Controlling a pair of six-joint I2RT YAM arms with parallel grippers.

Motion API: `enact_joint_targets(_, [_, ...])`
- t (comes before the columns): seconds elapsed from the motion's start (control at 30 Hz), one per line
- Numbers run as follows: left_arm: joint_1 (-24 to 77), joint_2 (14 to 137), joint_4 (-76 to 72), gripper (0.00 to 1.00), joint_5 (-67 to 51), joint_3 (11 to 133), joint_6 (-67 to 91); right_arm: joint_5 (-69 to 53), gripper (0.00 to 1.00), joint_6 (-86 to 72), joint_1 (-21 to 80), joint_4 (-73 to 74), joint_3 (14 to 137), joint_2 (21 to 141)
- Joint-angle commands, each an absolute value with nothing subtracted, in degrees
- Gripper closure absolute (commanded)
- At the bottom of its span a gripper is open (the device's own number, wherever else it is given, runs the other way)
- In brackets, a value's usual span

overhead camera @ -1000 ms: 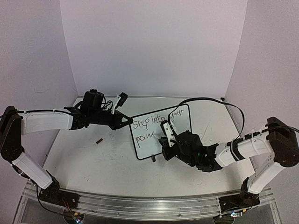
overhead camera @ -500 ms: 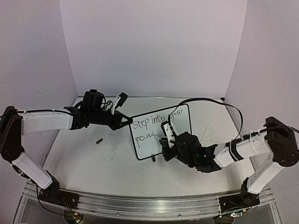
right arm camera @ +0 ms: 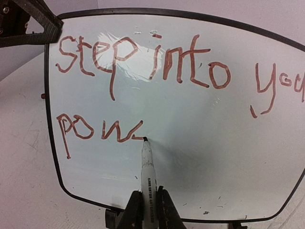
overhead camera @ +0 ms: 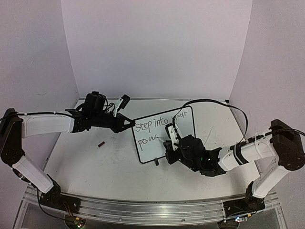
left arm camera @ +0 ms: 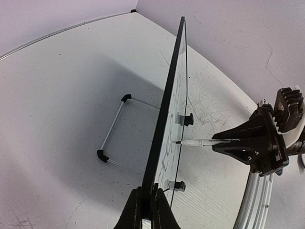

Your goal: Write a sentence on the whiteboard

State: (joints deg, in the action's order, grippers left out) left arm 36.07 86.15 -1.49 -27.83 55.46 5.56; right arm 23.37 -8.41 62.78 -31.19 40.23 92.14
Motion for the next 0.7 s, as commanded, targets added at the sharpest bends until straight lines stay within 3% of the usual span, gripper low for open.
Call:
enact_joint_targets(0.0, [36.2, 85.1, 1.5, 1.0, -23.6, 54.7, 1.1, 27.3, 1.0, -7.9, 62.0, -33.6, 41.2, 91.8])
enact_joint_targets(0.67, [36.3, 85.1, 1.6, 1.0, -23.6, 54.7, 1.1, 23.4, 1.0, -6.7, 62.0, -34.0, 41.9, 93.3])
